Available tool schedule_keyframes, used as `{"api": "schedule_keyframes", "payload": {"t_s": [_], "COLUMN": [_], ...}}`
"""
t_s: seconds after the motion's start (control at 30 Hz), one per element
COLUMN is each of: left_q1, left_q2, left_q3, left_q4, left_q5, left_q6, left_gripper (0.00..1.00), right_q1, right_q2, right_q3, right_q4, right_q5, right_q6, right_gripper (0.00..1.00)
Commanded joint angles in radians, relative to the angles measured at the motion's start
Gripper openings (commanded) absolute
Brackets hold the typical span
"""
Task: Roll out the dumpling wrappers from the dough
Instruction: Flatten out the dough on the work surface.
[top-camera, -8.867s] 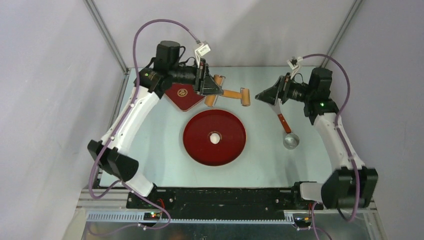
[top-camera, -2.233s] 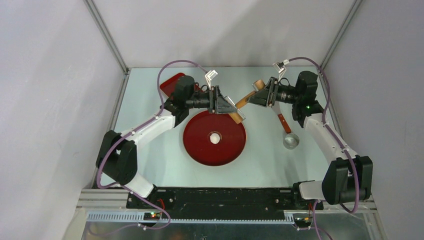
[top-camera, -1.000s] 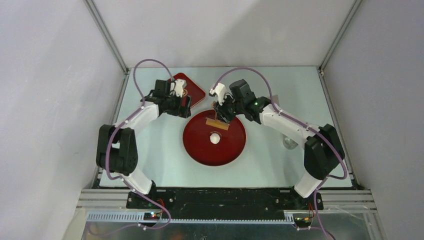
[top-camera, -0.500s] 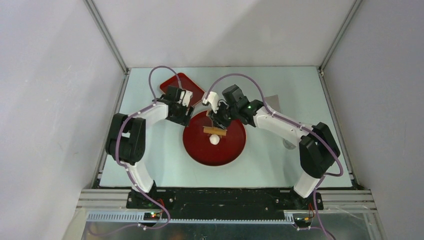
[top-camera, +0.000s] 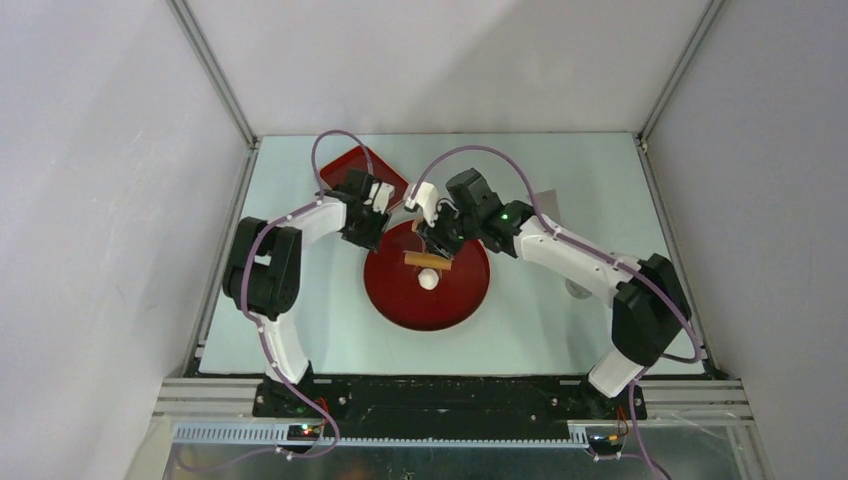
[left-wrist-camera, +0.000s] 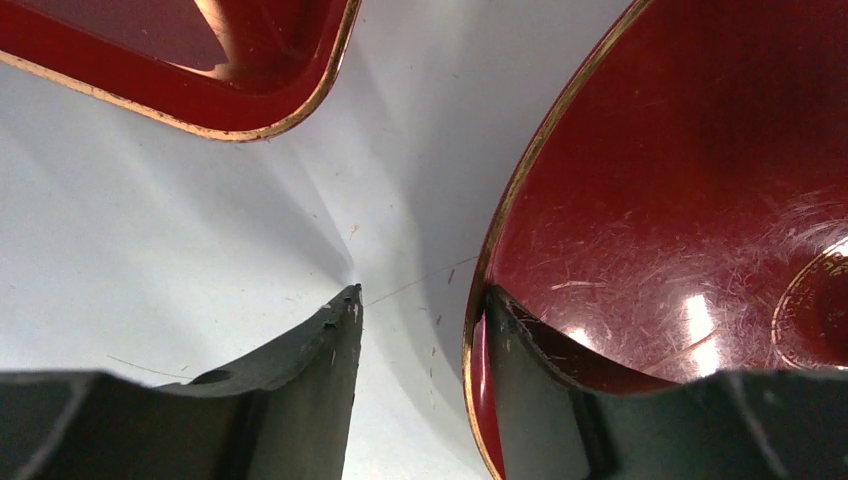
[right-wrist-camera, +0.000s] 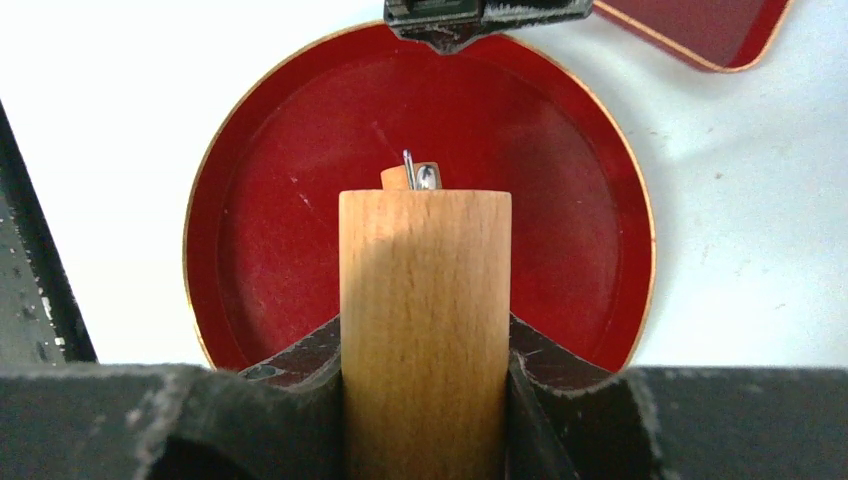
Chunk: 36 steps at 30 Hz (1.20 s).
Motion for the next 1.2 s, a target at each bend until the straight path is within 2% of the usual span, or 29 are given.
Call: {"api": "schedule_keyframes", "payload": {"t_s": [0.0,0.7,0.9,1.17], "left_q1": [-0.003,-0.015,-0.018,-0.023], "left_q2": [0.009,0.023,0.024,0.029], "left_q3": [0.030,0.042,0.042,0.060], "left_q4": [-0.016,-0.027,-0.030,-0.052], "left_q5": [-0.033,-0.047,-0.046,-0.057], "left_q6": [0.029,0.034,0.026,0.008], "left_gripper": [0.53,0.43,0.30,0.07], "right_q1": [0.022,0.054,0.056,0.059], "right_q2": [-0.126,-0.008,0.007,-0.133], "right_q3": [0.041,-0.069,-0.068,-0.011], "right_q4": [0.004,-0.005,0.011,-0.073], "right_q5": [0.020,0.042,0.056,-0.019], "right_q6": [-0.019,-0.065,-0.070,-0.086], "right_gripper": [0.00,0.00,0.00,0.00]}}
